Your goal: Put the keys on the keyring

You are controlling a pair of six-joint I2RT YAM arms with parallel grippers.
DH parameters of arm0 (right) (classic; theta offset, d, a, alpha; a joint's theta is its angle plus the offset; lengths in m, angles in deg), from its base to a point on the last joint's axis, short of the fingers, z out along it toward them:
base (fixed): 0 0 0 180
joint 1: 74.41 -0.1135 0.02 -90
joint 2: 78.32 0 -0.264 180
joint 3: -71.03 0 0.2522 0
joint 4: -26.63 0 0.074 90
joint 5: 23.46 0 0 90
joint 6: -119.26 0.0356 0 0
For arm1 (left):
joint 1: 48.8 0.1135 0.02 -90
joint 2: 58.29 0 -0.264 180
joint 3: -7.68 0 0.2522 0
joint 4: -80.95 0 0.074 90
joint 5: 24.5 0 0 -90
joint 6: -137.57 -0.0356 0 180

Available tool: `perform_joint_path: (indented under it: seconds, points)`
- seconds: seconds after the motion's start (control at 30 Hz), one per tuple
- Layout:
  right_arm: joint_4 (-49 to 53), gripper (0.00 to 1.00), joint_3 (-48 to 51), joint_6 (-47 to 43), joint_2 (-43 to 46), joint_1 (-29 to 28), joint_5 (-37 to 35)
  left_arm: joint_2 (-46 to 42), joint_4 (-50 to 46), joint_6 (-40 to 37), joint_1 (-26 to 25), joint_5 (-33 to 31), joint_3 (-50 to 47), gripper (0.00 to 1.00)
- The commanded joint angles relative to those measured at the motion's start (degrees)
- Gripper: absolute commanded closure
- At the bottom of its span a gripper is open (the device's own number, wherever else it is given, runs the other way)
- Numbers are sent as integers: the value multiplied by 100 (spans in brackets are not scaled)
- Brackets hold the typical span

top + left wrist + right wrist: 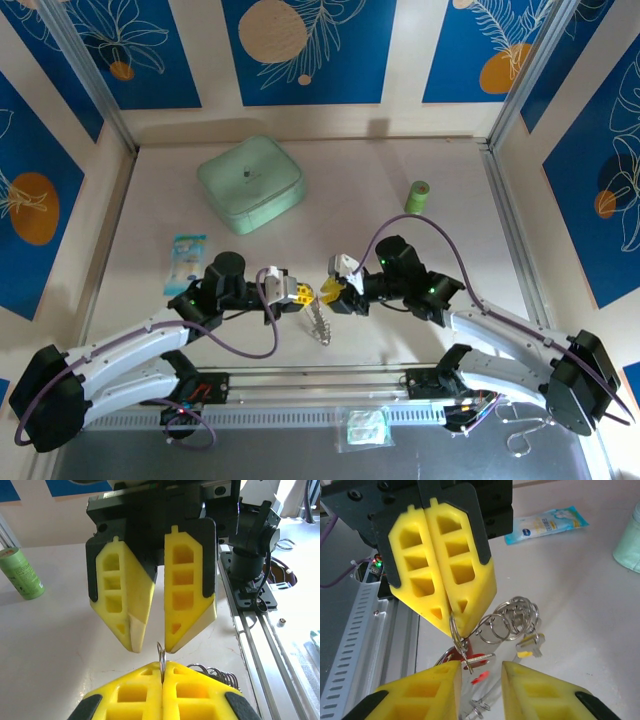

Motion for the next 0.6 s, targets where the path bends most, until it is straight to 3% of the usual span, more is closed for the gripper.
perform_joint_path:
  seconds: [0.0, 0.33, 0.57]
  points:
    - [-127, 73, 45, 49, 102, -27, 241, -126, 336, 75, 25, 205, -40, 100]
    - [52, 97, -8, -54, -5, -27, 226, -162, 308, 72, 20, 205, -23, 100]
    - [50, 100, -108, -148, -369, -29, 344, -143, 456, 193, 22, 464, 3, 100]
